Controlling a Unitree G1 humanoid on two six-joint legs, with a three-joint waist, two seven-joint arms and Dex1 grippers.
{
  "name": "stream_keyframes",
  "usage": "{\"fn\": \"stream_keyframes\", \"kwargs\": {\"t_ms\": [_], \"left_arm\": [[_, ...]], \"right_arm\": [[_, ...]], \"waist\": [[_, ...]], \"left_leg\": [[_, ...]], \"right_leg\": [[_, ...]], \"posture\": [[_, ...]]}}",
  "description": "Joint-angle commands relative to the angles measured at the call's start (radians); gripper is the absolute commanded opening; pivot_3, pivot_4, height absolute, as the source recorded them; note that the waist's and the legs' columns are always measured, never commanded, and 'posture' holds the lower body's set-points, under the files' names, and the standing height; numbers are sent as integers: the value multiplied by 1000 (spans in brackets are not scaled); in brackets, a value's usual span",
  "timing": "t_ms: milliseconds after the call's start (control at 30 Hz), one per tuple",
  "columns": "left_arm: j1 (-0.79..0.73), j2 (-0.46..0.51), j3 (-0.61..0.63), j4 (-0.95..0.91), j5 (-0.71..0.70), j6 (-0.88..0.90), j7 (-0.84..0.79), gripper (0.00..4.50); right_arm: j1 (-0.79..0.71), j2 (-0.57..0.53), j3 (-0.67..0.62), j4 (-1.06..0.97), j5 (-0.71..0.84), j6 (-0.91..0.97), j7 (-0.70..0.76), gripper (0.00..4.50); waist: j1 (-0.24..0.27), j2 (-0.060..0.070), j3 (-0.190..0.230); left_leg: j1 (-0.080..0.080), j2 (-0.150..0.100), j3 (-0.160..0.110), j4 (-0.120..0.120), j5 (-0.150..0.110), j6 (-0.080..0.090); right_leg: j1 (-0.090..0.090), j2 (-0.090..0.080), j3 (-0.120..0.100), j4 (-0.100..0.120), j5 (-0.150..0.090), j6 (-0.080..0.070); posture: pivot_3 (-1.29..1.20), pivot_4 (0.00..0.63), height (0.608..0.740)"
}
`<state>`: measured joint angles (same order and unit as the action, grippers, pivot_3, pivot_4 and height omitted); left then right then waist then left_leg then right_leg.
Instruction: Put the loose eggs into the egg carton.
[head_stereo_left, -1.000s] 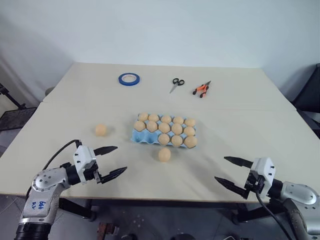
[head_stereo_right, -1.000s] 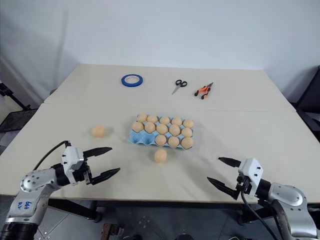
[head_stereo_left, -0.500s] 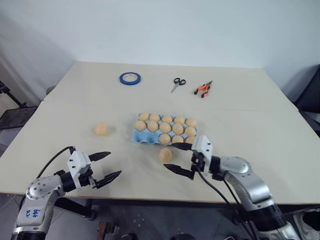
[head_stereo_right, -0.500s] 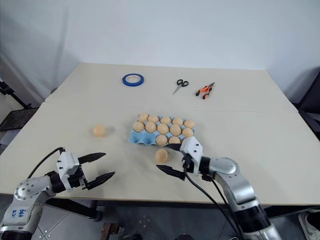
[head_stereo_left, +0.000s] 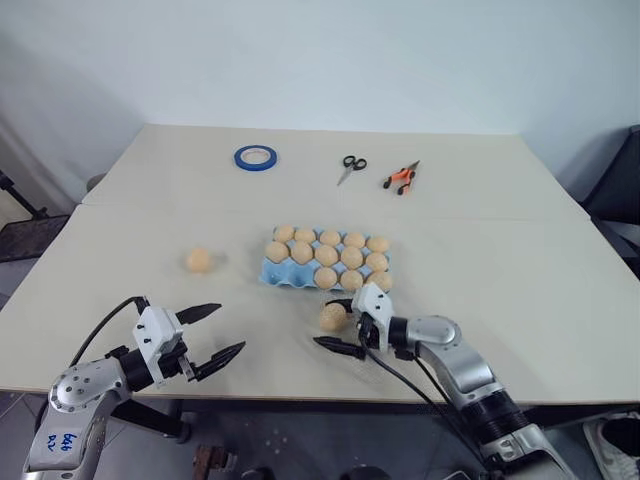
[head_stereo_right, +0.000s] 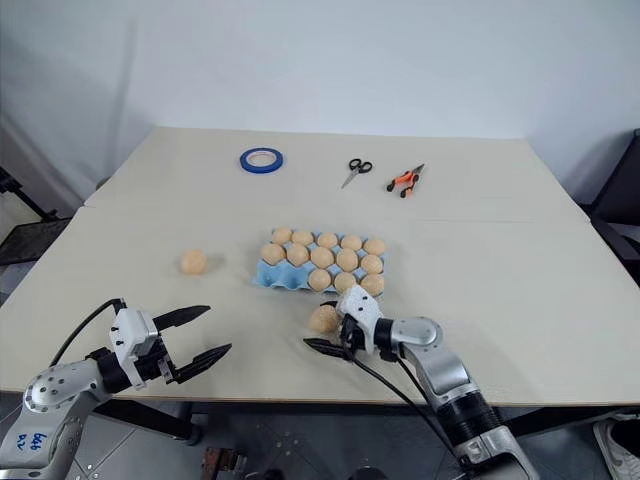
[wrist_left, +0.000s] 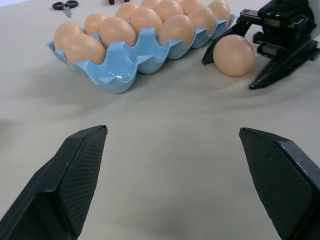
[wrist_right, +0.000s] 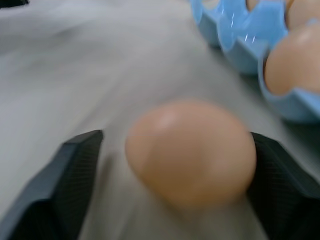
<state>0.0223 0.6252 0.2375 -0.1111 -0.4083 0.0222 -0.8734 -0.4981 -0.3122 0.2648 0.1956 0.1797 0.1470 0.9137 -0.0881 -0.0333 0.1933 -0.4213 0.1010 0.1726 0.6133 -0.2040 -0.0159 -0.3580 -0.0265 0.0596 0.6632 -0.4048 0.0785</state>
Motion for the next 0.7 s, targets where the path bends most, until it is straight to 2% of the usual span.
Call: {"fn": "stream_keyframes", "kwargs": {"t_ms": [33, 100, 333, 533, 667, 700], "left_arm": [[12, -7, 26, -38, -22, -1, 12, 4500], [13, -8, 26, -39, -23, -1, 16, 4500], [11, -11, 32, -26, -23, -4, 30, 4500], [-8, -29, 23, -19, -17, -3, 50, 4500], [-10, -39, 17, -23, -13, -4, 61, 4500], [-9, -41, 18, -24, -13, -5, 64, 4500]], "right_arm": [[-5, 10, -22, -33, 14, -22, 1, 2858], [1, 9, -21, -49, 18, -23, 9, 2384], [-70, 78, -49, -156, 101, 93, -32, 2349], [-262, 162, -63, 72, -2, 19, -170, 2349], [-321, 190, -49, 219, -43, -56, -186, 2349], [-329, 198, -48, 241, -47, -65, -187, 2687]], "waist": [[2, 0, 0], [2, 0, 0], [-3, 0, 0], [-11, 0, 0], [-6, -1, 0], [-6, -1, 0]], "left_leg": [[0, 0, 0, 0, 0, 0], [0, 0, 0, 0, 0, 0], [0, 0, 0, 0, 0, 0], [0, 0, 0, 0, 1, 0], [-1, -1, 0, 0, 1, 0], [-1, -1, 1, 0, 1, 0]], "right_leg": [[0, 0, 0, 0, 0, 0], [0, 0, 0, 0, 0, 0], [0, 0, 0, 1, 0, 0], [-2, 0, -1, 4, 0, 0], [-2, -1, -2, 3, 0, 0], [-2, -1, -2, 2, 0, 0]], "posture": [[0, 150, 740], [0, 150, 740], [0, 150, 740], [0, 150, 740], [0, 150, 740], [0, 150, 740]]}}
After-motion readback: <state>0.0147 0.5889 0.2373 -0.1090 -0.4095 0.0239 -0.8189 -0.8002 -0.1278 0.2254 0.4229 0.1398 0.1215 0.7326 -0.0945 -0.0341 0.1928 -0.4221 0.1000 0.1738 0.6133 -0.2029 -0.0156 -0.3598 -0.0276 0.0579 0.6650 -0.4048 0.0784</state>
